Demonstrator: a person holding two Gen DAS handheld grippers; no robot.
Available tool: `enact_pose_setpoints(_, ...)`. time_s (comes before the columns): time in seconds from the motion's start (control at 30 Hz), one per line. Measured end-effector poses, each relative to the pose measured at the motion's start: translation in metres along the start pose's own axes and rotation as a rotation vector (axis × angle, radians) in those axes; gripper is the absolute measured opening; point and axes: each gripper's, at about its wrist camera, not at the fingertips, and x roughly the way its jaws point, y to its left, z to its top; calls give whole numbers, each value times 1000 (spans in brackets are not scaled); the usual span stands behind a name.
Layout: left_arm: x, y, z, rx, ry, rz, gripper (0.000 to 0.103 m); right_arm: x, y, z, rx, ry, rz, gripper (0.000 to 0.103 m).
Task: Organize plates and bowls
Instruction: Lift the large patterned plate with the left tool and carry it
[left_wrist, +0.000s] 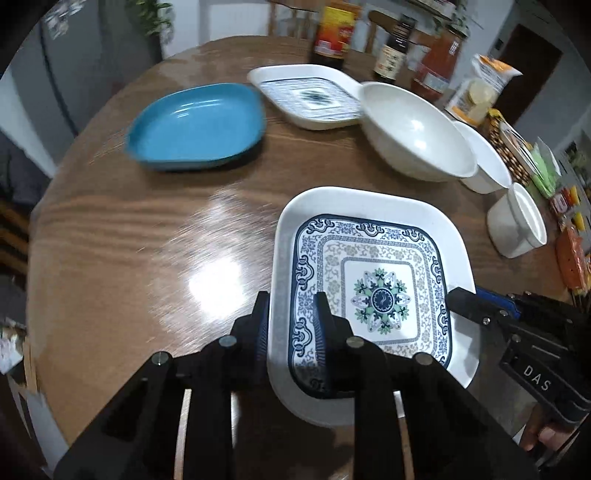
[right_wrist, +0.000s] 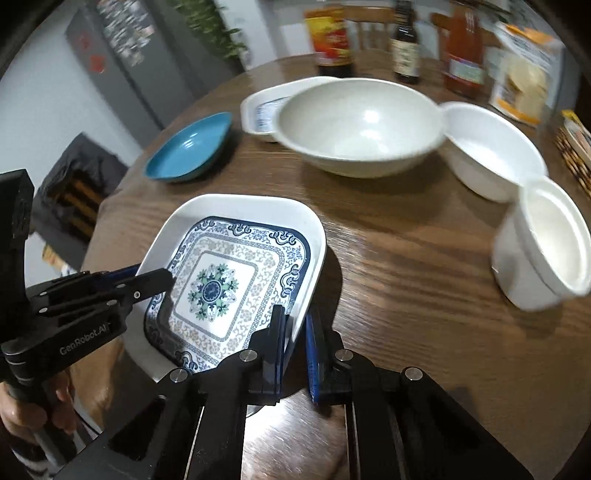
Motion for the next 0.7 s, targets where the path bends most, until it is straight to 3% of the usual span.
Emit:
enact_pose_setpoints(0.17,2,19,-9,-81,11,13,30,13,8,2,-24,43,21,17)
enact_pose_setpoints(0.23,-6,21,-10,-88,-9,28,52,3,6,3,-37,26,22,19)
enact_pose_setpoints(0.33,-24,26,-3,-103,-76,57,65,-17,-8,16,-20,-8,28,23)
enact_pose_setpoints(0.43,-33,25,19,-118,-122,34,71,-39,-14,39,-20,-75,17,37)
enact_pose_setpoints(0.5,-36,21,43,-132,-147,10,75,-53,-19,57,-20,-121,16,55)
enact_pose_setpoints(0.6,-39,13,77,-119,-200,-7,80,-62,-22,94,-34,-179,-13,57)
enact_pose_setpoints(0.7,-28,6,118,-110,-203,-17,83,-55,-30,132,-22,-175,-12,56)
